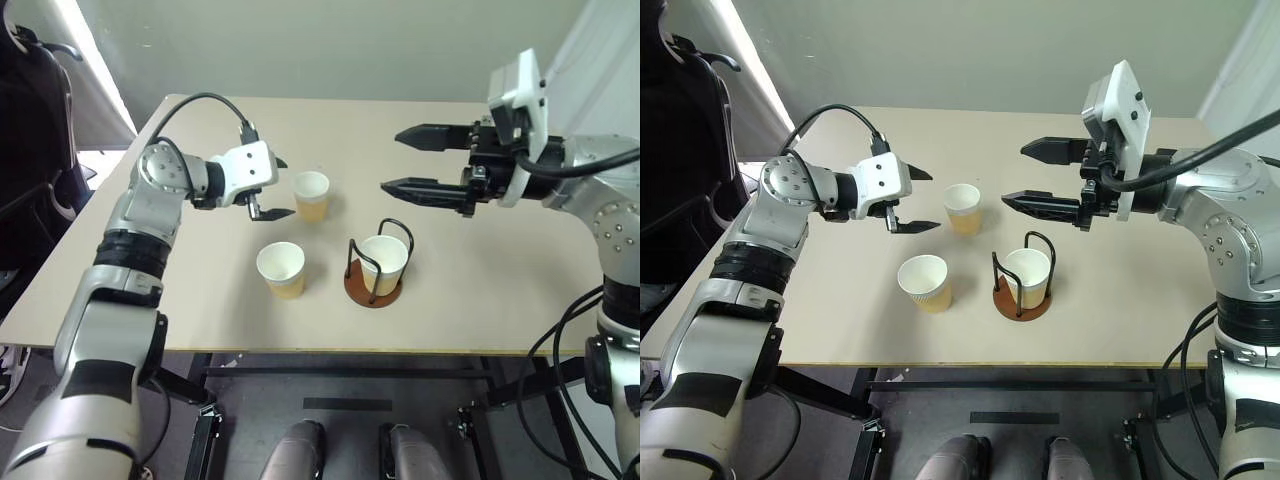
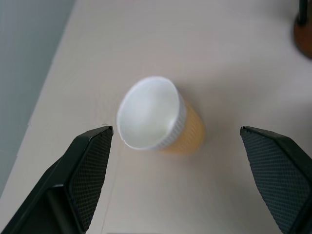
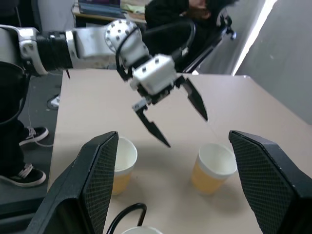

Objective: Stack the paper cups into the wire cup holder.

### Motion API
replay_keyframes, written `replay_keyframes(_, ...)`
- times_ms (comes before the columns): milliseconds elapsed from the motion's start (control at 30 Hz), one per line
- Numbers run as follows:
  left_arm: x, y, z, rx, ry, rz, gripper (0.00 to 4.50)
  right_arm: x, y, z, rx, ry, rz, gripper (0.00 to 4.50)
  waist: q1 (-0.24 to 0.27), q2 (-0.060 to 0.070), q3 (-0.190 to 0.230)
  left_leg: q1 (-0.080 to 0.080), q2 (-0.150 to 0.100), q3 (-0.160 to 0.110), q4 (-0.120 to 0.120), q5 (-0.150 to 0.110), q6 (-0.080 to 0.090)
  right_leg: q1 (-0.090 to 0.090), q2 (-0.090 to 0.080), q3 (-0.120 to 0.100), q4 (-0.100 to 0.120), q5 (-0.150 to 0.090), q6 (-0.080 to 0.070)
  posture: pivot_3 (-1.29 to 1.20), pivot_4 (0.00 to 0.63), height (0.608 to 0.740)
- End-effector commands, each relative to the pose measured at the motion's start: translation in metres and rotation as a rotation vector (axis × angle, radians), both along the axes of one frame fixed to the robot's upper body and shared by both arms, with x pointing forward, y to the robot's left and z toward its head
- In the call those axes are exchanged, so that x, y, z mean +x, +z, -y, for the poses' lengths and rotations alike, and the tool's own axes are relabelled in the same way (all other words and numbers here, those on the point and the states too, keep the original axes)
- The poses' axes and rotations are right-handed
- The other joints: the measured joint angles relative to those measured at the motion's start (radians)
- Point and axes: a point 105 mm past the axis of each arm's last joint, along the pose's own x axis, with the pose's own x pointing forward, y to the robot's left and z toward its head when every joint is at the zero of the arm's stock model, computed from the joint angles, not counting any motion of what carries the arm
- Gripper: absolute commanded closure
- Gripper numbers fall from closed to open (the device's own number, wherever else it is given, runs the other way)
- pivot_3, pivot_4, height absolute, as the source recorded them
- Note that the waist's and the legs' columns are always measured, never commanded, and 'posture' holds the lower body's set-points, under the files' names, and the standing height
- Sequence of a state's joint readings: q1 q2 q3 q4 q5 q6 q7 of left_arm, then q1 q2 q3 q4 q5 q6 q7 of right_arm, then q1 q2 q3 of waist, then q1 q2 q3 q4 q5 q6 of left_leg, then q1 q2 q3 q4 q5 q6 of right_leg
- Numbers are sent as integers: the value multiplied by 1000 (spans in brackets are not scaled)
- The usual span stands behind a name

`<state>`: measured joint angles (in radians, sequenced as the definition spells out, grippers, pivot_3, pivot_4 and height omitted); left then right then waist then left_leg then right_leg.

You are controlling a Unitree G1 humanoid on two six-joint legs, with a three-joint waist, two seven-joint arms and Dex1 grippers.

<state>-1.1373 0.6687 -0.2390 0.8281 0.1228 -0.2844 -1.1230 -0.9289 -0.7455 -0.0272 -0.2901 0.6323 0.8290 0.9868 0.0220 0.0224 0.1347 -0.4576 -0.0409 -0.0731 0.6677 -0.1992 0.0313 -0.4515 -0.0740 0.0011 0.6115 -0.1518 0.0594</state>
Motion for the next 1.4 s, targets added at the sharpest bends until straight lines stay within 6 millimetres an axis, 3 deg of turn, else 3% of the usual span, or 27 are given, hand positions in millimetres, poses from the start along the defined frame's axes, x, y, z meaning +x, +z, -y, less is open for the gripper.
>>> replay_keyframes(33,4,16,7,28,-24,78,0,-16,11,5,-14,50,63,862,3,0,0,0,0,0,0,0,0,0,0,0,0,0,0,0,150,740)
replay_keyframes(133,8,16,11,44,-27,85,0,-20,2,14,-92,56,71,862,7,0,0,-2,0,0,1,0,0,-1,0,0,0,0,0,0,150,740)
replay_keyframes(367,14,22,21,103,-42,114,0,-4,-18,43,-268,-50,93,862,5,0,0,-3,0,0,2,-1,0,-2,-1,0,0,2,3,0,150,740)
replay_keyframes(833,25,10,26,353,-34,184,0,-5,-16,49,-257,-68,80,862,3,0,0,-3,1,2,3,-1,1,-2,0,1,1,2,5,0,150,740)
replay_keyframes(1400,31,-17,31,398,-13,179,0,-6,-19,55,-273,-102,80,862,5,0,0,-4,1,3,6,-1,1,-2,0,2,2,3,6,0,150,740)
